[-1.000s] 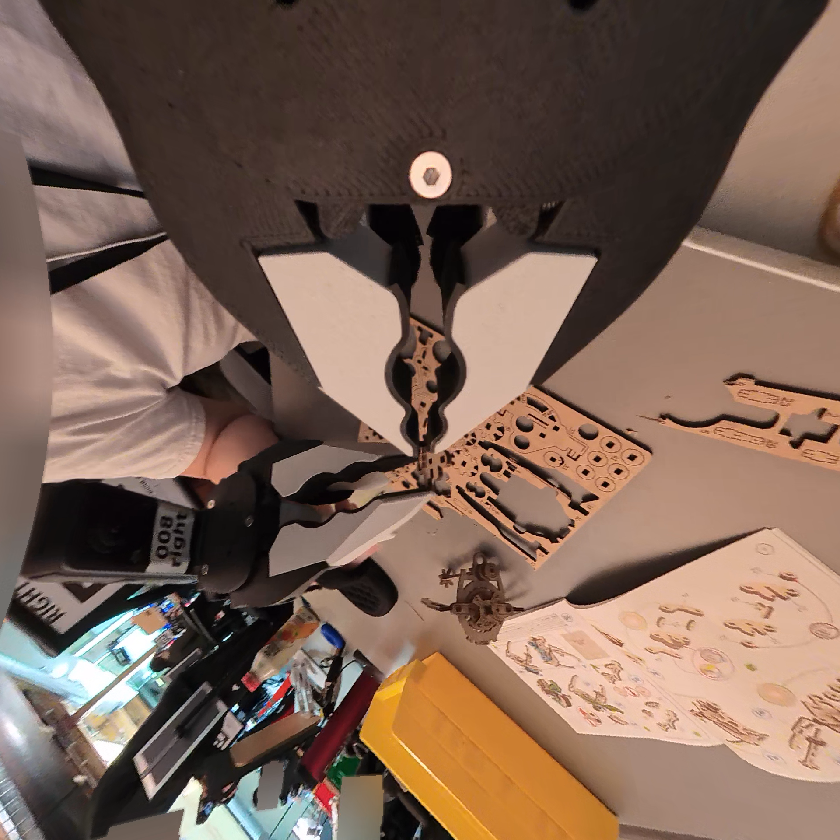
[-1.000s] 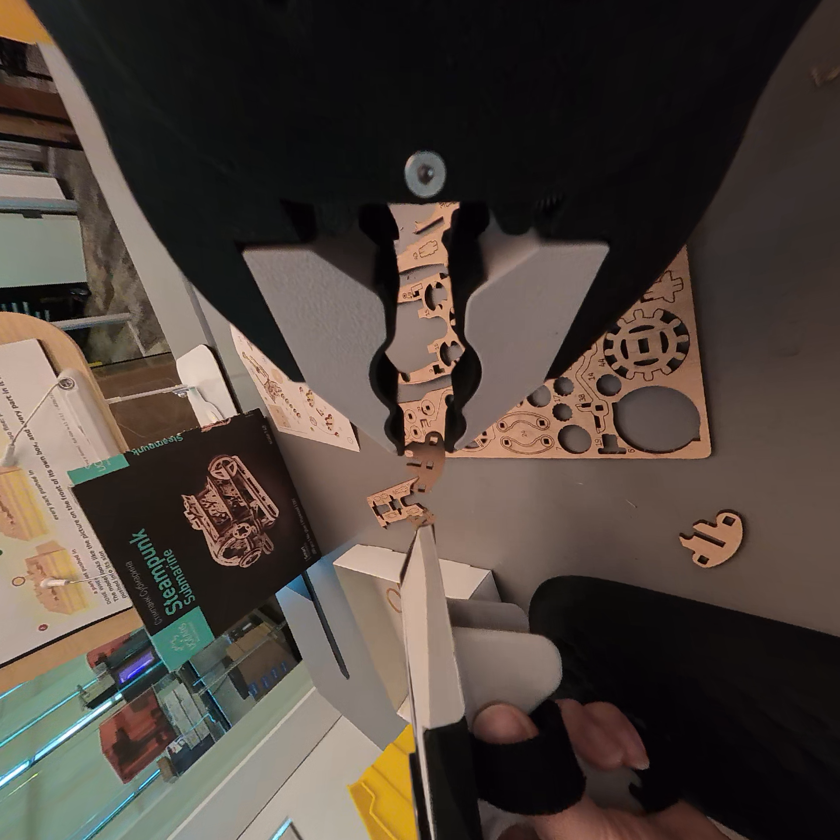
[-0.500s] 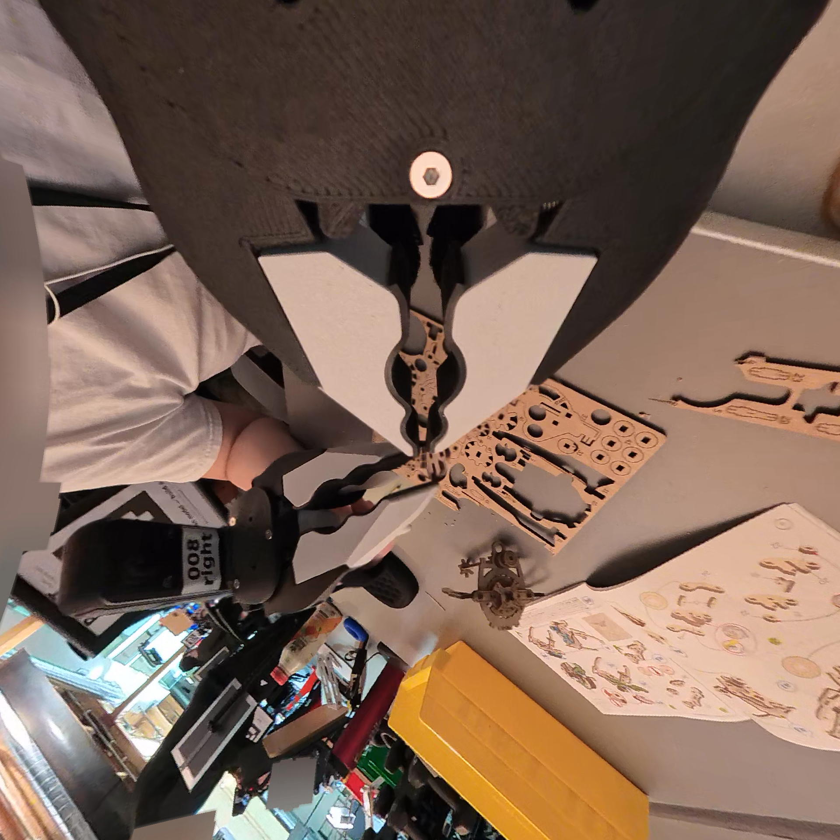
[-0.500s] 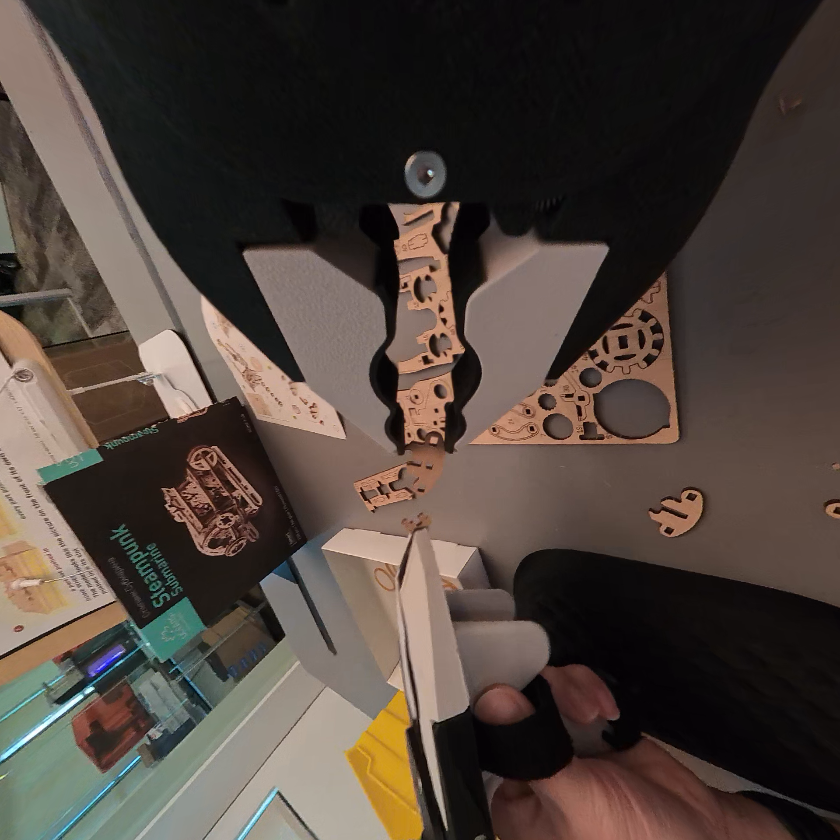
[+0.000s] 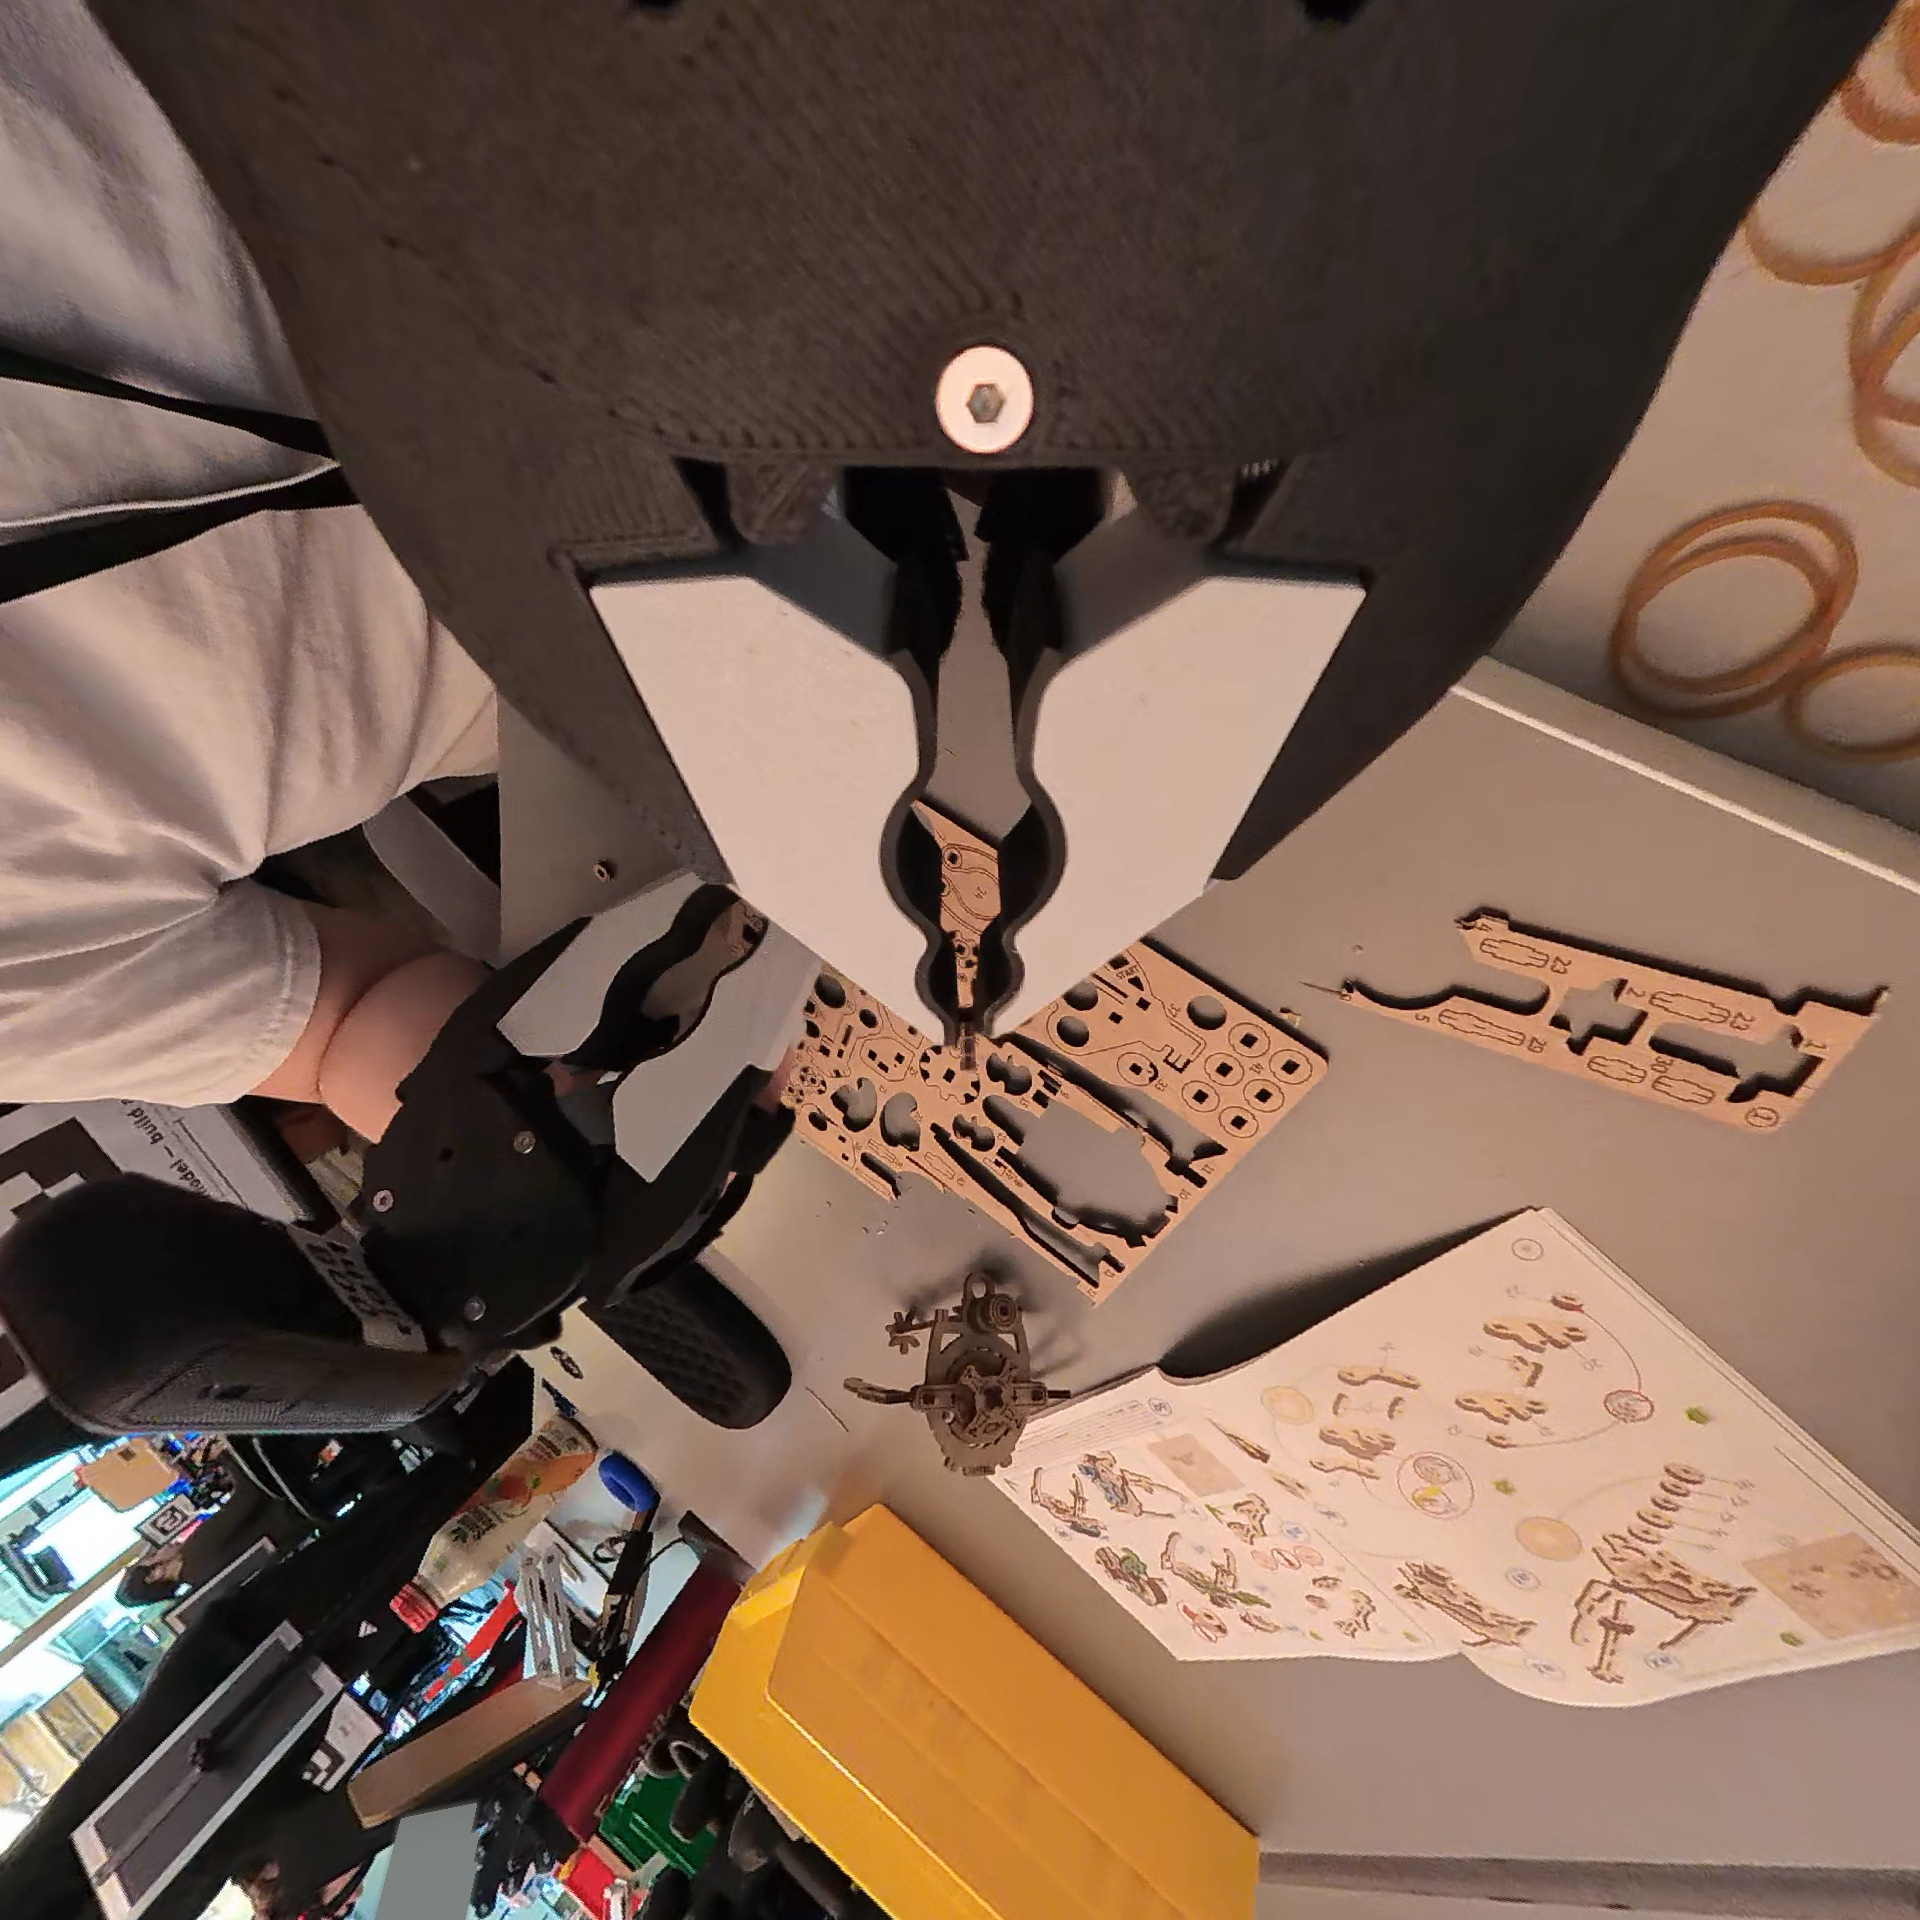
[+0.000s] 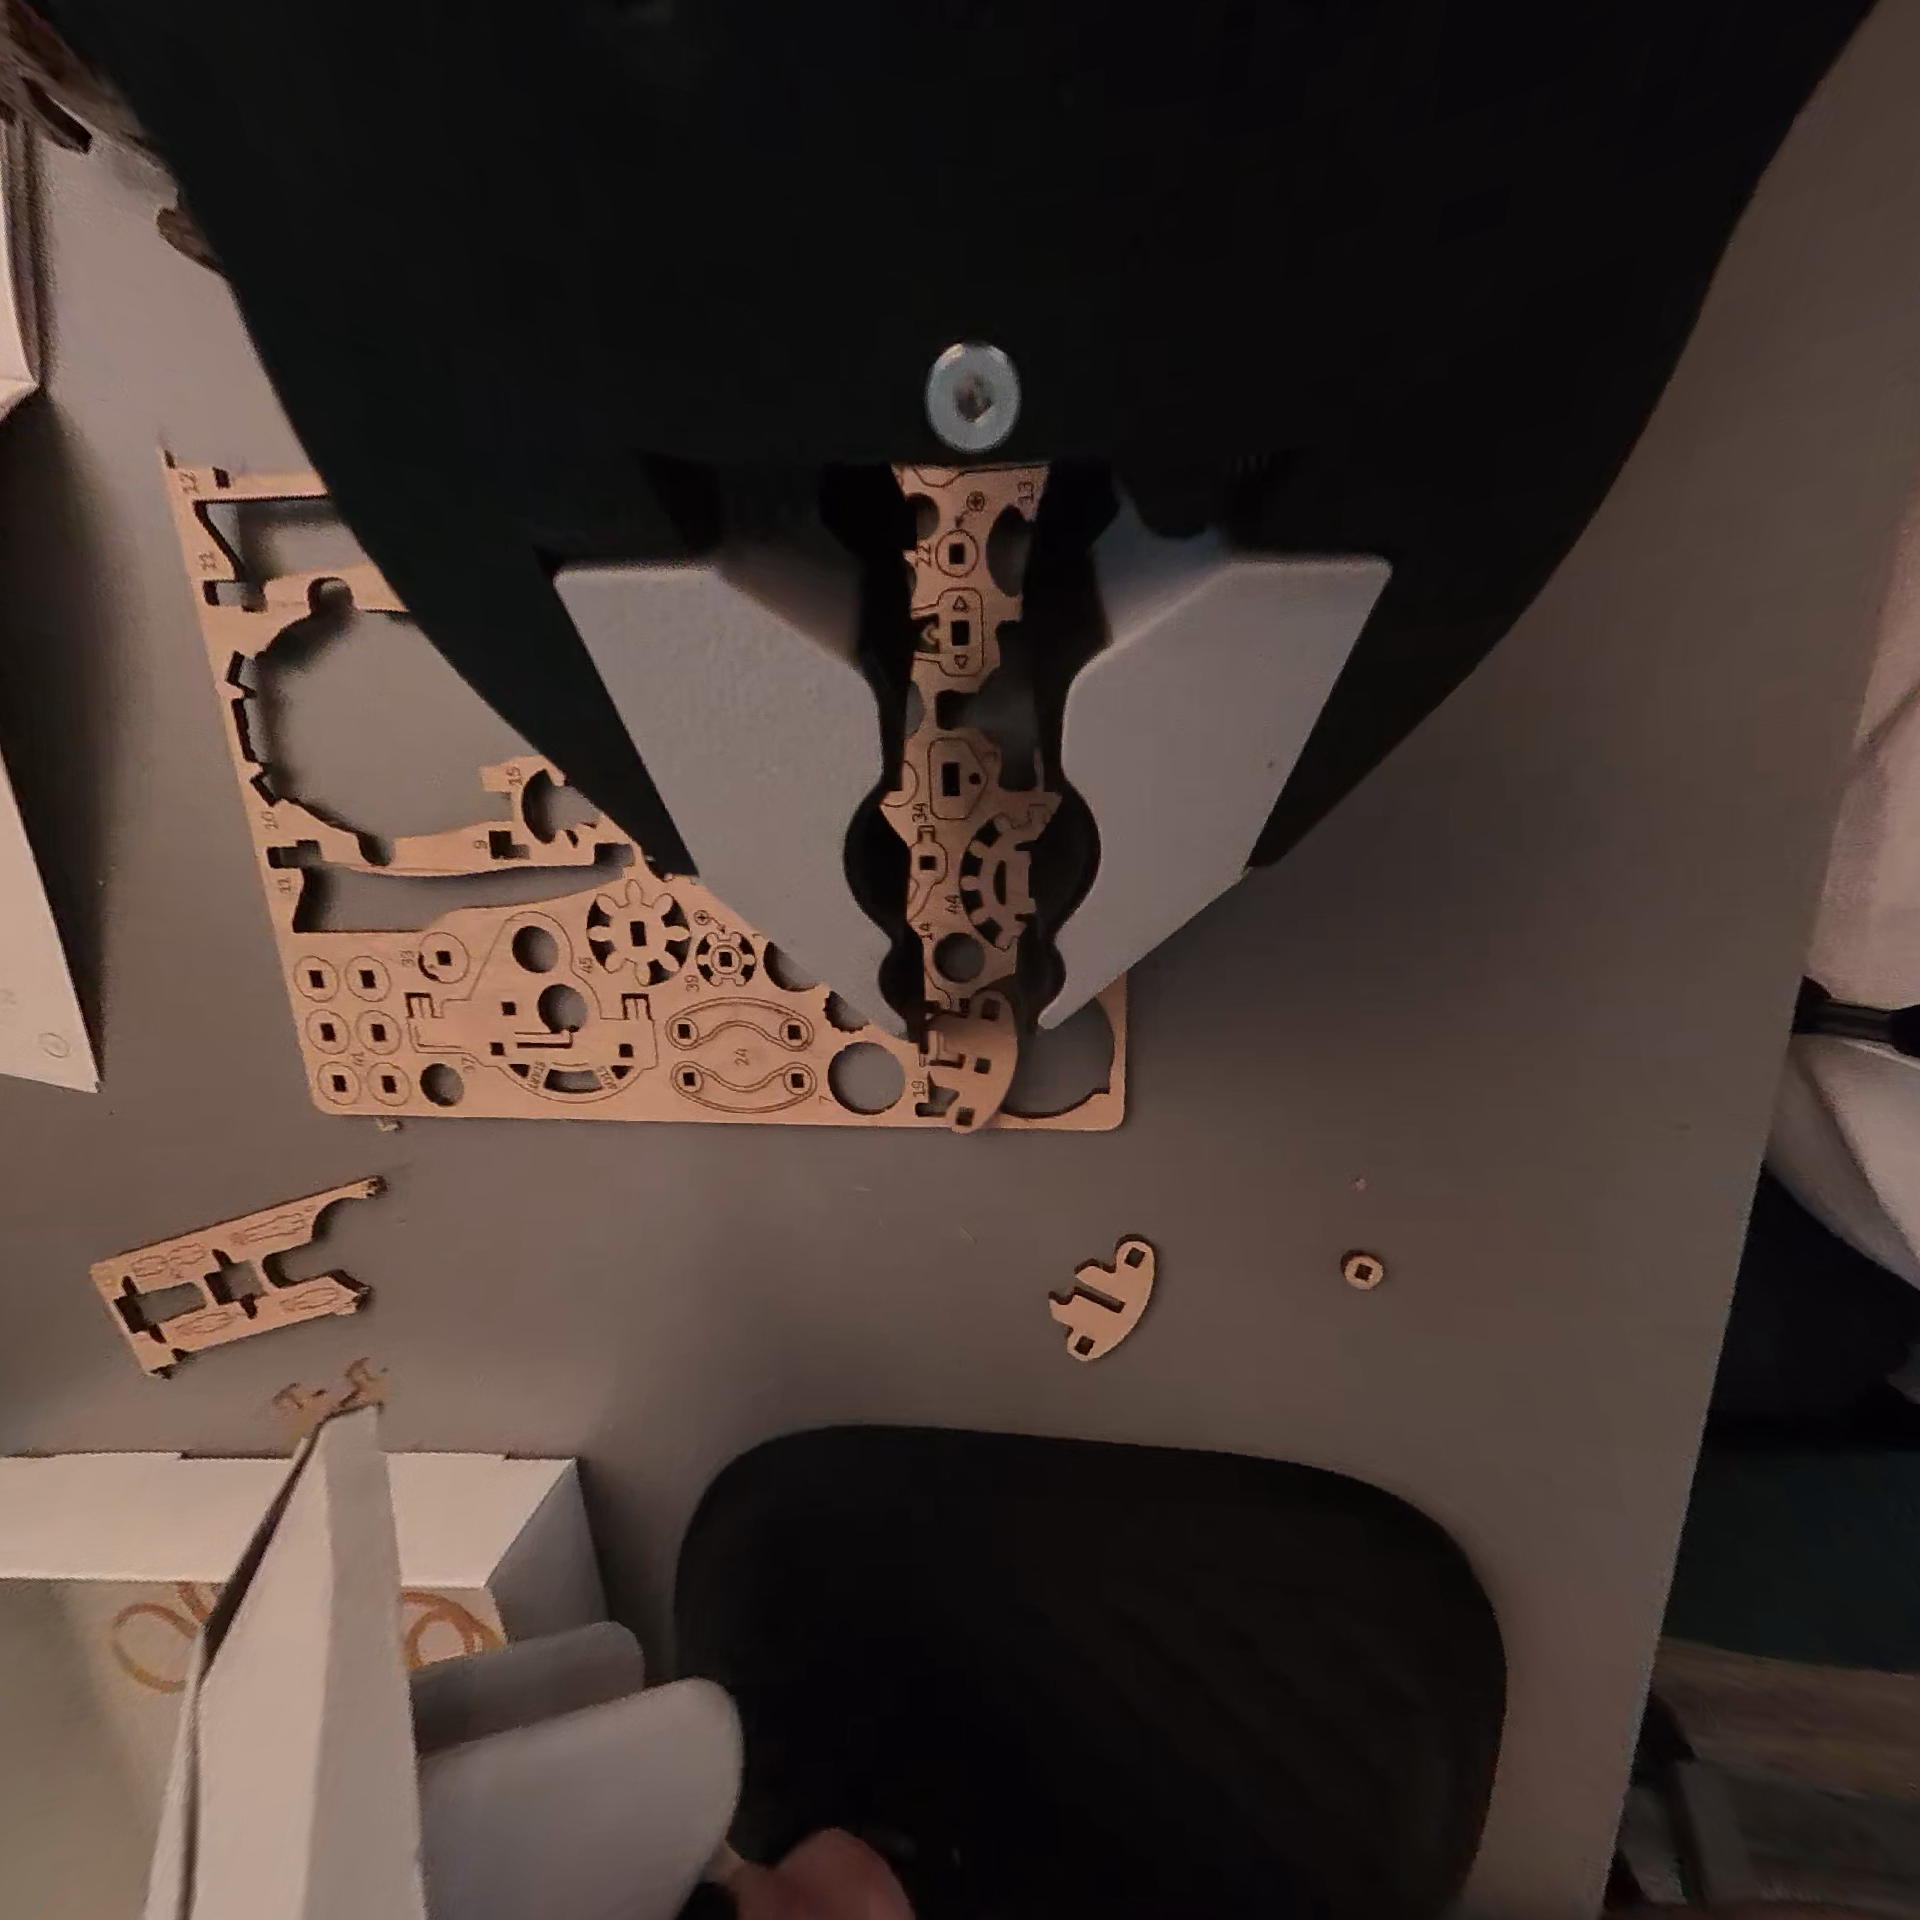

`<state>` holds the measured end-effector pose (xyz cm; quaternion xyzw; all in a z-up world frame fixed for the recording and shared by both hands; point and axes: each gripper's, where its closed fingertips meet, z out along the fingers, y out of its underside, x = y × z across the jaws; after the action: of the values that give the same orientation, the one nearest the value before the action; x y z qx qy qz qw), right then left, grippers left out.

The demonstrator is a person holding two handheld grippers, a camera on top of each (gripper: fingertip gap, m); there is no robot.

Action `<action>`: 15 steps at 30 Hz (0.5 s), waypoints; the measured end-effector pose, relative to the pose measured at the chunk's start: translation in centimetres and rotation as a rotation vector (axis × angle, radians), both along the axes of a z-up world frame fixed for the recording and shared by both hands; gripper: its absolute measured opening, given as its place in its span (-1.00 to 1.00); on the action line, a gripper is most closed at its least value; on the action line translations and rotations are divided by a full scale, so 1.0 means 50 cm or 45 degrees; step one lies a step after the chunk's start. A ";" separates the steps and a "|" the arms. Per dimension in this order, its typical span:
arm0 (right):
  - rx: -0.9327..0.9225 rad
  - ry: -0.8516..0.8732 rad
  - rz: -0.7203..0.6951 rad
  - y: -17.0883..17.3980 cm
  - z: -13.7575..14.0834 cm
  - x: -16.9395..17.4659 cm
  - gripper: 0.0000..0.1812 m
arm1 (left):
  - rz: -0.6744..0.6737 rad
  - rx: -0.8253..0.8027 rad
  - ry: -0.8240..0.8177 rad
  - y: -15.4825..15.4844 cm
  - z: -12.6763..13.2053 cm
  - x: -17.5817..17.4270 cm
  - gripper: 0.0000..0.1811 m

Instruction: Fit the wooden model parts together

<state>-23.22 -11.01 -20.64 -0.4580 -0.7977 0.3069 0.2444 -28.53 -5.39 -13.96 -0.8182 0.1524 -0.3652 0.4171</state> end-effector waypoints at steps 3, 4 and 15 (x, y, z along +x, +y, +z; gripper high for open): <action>0.028 0.009 -0.019 0.009 0.002 -0.001 -0.82 | -0.035 -0.030 -0.023 -0.006 -0.004 0.009 -0.99; 0.054 0.017 -0.025 0.015 0.003 -0.001 -0.83 | -0.043 -0.039 -0.040 -0.007 -0.003 0.011 -0.99; 0.428 0.248 -0.163 0.071 0.059 -0.024 -0.83 | -0.235 -0.128 0.069 -0.051 -0.041 0.086 -0.99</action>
<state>-24.43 -7.46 -17.71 -0.4286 -0.7796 0.1961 0.4124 -24.22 -7.92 -15.99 -0.8302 0.2199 -0.3869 0.3358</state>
